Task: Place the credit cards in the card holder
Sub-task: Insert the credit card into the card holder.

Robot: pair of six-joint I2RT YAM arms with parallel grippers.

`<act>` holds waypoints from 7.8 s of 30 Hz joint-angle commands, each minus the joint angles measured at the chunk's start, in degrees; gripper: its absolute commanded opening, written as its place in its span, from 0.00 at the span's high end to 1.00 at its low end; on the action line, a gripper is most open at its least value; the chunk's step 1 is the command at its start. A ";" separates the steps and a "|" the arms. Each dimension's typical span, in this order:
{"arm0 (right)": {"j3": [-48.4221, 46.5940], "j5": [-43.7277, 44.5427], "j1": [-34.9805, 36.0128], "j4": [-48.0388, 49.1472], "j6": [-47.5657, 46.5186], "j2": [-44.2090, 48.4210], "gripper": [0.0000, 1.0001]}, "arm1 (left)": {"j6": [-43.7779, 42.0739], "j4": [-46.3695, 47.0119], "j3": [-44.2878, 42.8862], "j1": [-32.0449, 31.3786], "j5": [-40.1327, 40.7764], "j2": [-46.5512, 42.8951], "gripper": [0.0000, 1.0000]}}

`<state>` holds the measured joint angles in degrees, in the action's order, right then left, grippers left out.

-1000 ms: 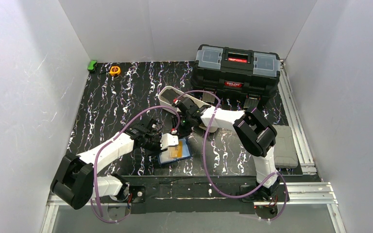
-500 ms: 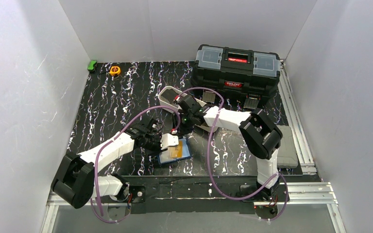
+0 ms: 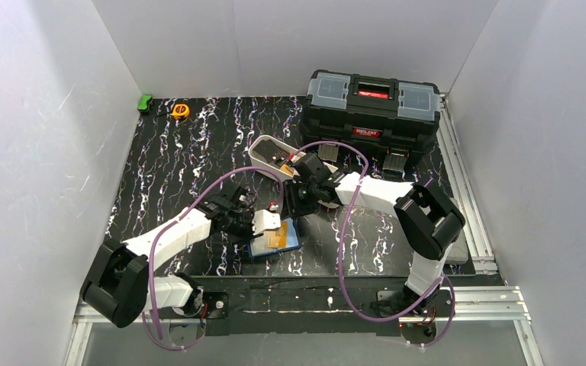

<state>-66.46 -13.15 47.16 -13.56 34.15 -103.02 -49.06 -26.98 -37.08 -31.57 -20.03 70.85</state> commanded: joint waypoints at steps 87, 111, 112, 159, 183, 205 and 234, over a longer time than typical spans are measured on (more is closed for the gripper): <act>-3.76 -8.28 0.83 -2.22 -0.58 -3.54 0.55 | -0.28 0.26 1.40 0.28 -0.81 -2.69 0.91; -4.52 -4.06 0.96 -6.09 -3.20 -0.47 0.57 | -0.07 -0.18 1.83 0.28 -0.89 -3.02 0.93; -4.48 -4.42 1.07 -5.91 -2.97 -0.71 0.57 | -0.02 -0.16 1.84 0.24 -0.95 -3.06 0.93; -4.77 -6.29 4.76 -5.21 -1.80 -5.42 0.57 | -0.09 -0.18 1.75 0.21 -1.11 -3.15 0.95; -12.71 -6.23 1.11 -10.09 -6.11 -5.54 0.62 | 0.38 -0.25 1.64 0.20 -1.05 -3.40 0.98; -19.61 -10.06 1.86 -7.72 -3.66 -15.26 0.63 | 0.36 -0.09 2.19 0.20 -0.97 -3.90 1.00; -18.57 -7.84 3.46 -5.84 -3.23 -16.76 0.67 | 0.36 0.00 2.16 0.20 -0.97 -4.05 1.00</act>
<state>-85.32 -21.17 50.37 -20.95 31.11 -118.78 -48.84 -25.76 -35.57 -31.57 -19.92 68.36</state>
